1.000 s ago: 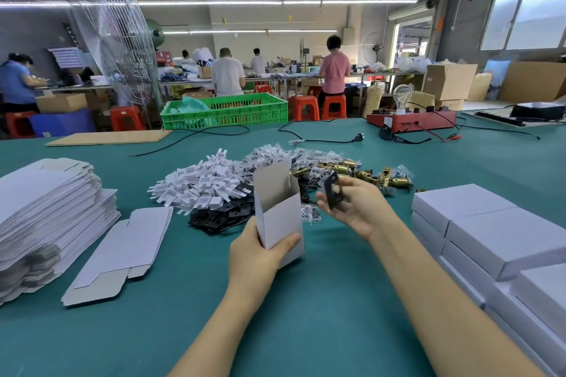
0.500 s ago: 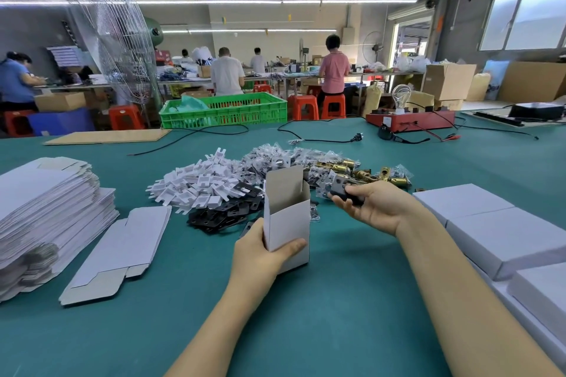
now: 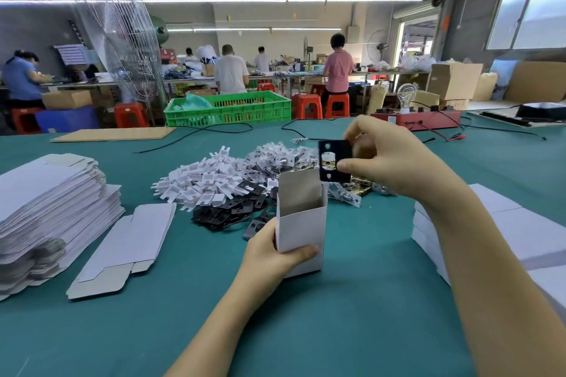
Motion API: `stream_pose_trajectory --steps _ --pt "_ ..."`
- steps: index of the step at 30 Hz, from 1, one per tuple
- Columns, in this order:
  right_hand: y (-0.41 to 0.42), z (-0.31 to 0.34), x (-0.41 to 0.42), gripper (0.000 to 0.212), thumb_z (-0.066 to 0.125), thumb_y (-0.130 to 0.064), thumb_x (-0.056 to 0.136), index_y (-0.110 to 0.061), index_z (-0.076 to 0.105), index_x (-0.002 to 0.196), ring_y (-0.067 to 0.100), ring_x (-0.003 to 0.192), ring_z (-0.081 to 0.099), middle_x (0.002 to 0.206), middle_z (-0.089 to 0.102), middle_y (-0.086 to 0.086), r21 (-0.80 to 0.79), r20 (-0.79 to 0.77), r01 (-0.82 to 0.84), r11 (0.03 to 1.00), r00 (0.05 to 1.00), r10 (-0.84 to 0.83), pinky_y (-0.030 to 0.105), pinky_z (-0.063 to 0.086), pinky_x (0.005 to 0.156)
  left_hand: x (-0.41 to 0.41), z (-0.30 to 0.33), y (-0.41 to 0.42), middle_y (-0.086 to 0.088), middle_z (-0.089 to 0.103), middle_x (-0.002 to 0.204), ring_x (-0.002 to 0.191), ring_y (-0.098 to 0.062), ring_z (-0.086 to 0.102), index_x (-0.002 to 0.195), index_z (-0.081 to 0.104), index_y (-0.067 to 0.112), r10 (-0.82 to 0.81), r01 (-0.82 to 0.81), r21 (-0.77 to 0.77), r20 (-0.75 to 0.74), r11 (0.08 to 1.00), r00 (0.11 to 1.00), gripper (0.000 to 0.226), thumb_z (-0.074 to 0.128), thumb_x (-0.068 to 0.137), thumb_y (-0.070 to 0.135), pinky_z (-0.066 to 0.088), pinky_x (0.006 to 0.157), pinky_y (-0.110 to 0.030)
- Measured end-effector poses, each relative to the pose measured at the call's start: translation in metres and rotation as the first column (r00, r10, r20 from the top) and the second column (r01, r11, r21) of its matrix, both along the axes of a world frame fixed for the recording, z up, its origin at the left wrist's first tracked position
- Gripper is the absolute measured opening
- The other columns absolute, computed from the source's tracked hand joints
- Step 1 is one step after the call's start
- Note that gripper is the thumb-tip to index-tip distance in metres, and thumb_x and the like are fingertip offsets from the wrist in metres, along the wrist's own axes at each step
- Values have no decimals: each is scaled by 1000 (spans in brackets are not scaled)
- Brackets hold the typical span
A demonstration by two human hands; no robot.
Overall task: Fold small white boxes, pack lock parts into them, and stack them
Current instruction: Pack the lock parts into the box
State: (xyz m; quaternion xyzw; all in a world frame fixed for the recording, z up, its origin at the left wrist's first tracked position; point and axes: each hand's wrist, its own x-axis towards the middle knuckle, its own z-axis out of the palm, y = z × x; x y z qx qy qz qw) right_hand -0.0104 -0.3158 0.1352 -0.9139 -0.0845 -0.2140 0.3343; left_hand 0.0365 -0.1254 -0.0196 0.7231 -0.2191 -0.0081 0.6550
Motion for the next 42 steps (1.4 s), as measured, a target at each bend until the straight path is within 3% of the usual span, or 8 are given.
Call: stream_pose_trajectory --steps 7,13,16,19,28,32,37,42 --pt "21 5 -5 17 70 -7 84 -17 69 98 12 64 54 82 68 -3 -160 2 -219 962 975 222 12 38 57 -1 1 2 17 72 90 82 0 66 96 68 39 -47 47 -6 -5 999 999 37 80 65 25 48 68 -11" --pt "34 4 -6 19 70 -9 82 -20 71 98 -3 64 50 72 57 -18 -418 -100 -250 873 968 230 10 37 58 -1 3 3 5 69 88 80 -9 61 100 67 20 -195 191 -70 -52 979 980 44 83 59 23 50 70 -21" --pt "42 1 -5 19 68 -7 82 -20 71 96 0 65 48 75 58 -12 -474 -110 -253 843 967 228 22 41 65 -2 4 4 3 66 84 76 -11 59 92 66 16 -200 196 -62 -65 979 978 41 82 56 28 49 68 -22" --pt "50 -2 -3 21 67 -3 82 -16 72 97 4 67 47 79 61 -8 -482 -126 -297 825 955 270 16 39 63 -3 4 4 3 66 80 73 -11 59 88 66 14 -190 186 -62 -68 981 979 40 82 54 28 48 66 -22" --pt "26 3 -3 10 70 -11 83 -17 72 90 -5 69 60 80 69 -10 -248 -65 -231 941 973 221 6 41 63 -3 6 4 4 73 88 80 -8 65 98 70 12 -142 137 -60 -86 989 986 41 82 59 20 52 73 -21" --pt "-6 -8 7 6 68 -19 86 -14 72 85 4 63 62 70 69 -5 -72 29 -5 997 1000 7 21 50 64 -4 8 3 4 76 90 81 -6 67 100 72 15 -75 69 -56 -110 996 991 42 82 59 20 53 74 -21" --pt "-33 -52 37 10 59 -13 88 -12 69 90 23 79 66 80 71 7 147 2 309 940 950 -313 34 53 74 -2 8 2 5 77 91 83 -8 71 101 71 18 18 -35 -96 -177 995 984 36 85 71 5 54 68 -17" --pt "-37 -94 59 12 59 -15 90 -13 64 100 18 80 60 89 67 5 137 -103 329 934 943 -317 22 42 61 0 6 1 10 77 88 80 -5 71 98 71 20 72 -92 -91 -206 992 976 31 83 73 6 52 62 -14"
